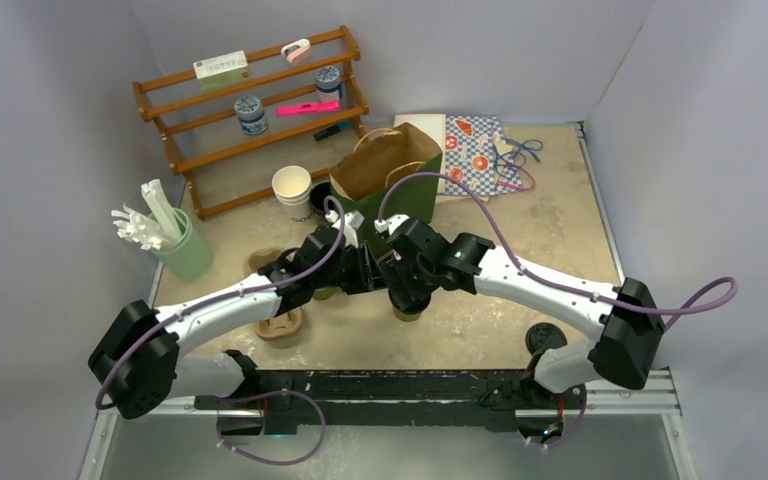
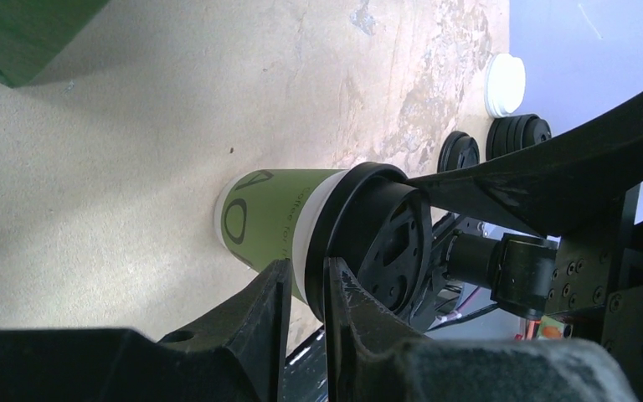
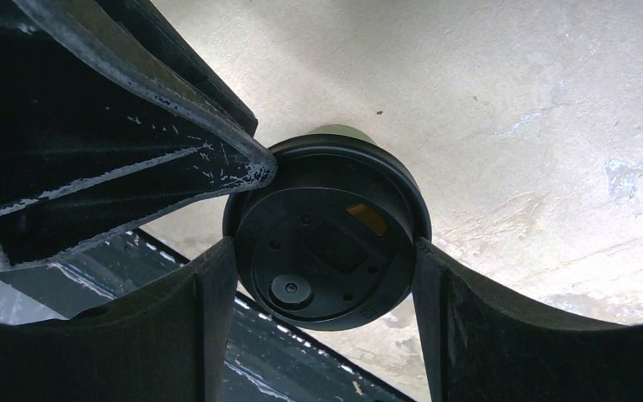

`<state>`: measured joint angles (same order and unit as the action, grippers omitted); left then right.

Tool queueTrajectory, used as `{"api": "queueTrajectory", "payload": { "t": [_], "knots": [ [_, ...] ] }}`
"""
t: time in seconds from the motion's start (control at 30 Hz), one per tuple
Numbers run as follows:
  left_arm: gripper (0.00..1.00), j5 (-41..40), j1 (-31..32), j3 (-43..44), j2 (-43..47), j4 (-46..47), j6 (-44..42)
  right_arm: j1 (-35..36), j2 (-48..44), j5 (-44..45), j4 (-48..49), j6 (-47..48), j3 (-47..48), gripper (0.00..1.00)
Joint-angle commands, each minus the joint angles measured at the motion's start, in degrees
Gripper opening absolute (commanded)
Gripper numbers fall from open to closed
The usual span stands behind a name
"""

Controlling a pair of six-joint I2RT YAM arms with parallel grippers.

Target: Pack the takeout coffee

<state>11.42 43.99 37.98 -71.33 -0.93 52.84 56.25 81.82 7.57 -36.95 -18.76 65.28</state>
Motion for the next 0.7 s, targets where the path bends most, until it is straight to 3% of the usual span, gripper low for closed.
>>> {"api": "queueTrajectory", "payload": {
  "t": [0.0,0.67],
  "knots": [
    [0.22,-3.85,-0.31,0.85,-2.51,-11.16,-3.52,0.6,3.59,-3.6,-3.92,0.35,-2.61,0.56],
    [0.25,-2.96,-0.31,4.82,-6.76,-20.41,-5.68,0.62,8.99,-13.54,-7.33,2.78,-2.9,0.56]
  ]
}}
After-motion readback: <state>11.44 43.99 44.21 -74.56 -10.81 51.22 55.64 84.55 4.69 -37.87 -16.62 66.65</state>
